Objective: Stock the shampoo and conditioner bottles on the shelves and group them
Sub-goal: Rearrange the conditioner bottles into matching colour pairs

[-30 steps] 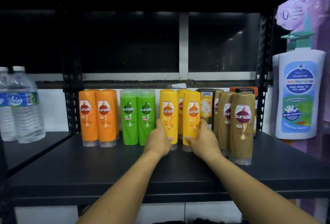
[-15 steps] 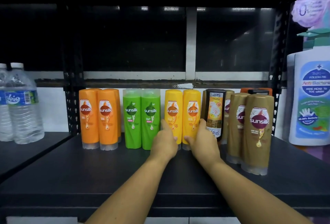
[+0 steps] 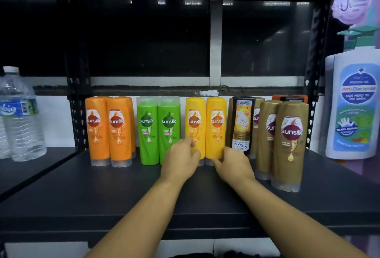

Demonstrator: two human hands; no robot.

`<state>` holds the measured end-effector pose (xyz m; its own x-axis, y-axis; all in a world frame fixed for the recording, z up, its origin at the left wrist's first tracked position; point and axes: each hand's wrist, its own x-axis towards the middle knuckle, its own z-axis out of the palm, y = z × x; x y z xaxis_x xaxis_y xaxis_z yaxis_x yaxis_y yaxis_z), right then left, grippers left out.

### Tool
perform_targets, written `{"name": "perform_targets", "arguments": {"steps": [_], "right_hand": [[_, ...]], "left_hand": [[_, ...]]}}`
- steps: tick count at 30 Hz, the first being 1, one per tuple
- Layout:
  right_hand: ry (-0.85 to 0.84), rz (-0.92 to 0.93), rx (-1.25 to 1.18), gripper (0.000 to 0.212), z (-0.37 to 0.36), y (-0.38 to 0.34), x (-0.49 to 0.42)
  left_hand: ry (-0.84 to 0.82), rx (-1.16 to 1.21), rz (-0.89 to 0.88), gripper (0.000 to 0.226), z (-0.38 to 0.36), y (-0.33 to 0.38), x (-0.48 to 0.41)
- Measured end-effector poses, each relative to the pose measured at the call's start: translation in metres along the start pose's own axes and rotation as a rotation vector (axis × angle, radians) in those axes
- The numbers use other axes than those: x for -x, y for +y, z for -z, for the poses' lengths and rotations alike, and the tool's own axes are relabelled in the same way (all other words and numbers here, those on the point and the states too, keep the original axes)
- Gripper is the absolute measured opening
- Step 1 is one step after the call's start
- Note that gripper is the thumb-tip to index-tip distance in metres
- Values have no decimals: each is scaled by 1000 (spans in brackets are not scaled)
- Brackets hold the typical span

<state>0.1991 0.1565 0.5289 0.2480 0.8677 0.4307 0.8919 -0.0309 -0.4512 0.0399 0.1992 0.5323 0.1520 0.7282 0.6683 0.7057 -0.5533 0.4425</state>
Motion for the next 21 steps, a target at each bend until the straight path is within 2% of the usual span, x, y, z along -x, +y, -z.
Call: {"name": "perform_targets", "arguments": {"steps": [2,5,7,10,13,16,21], "right_hand": [[-78,37,-6,17,7,7,10],[-226,75,75,41,26,20,30],[-297,133,96,48,42,31,45],[-397,220,157,54,60,47,61],[-463,252,215,63,68,61,69],[-454,268,220,62,66,65,75],[-404,252,255,63,56,69,78]], "left_hand": [[-150,30,-107,13,-4,-2,2],[-391,28,-218,20,-8,2,7],[-479,39,-267,27,-9,7,11],[-564,50,-274,39,-10,14,14],[-720,-4,-250,50,-11,18,15],[-788,-54,-251,53,-11,20,15],[-783,-63,-258,51,-8,23,15]]}}
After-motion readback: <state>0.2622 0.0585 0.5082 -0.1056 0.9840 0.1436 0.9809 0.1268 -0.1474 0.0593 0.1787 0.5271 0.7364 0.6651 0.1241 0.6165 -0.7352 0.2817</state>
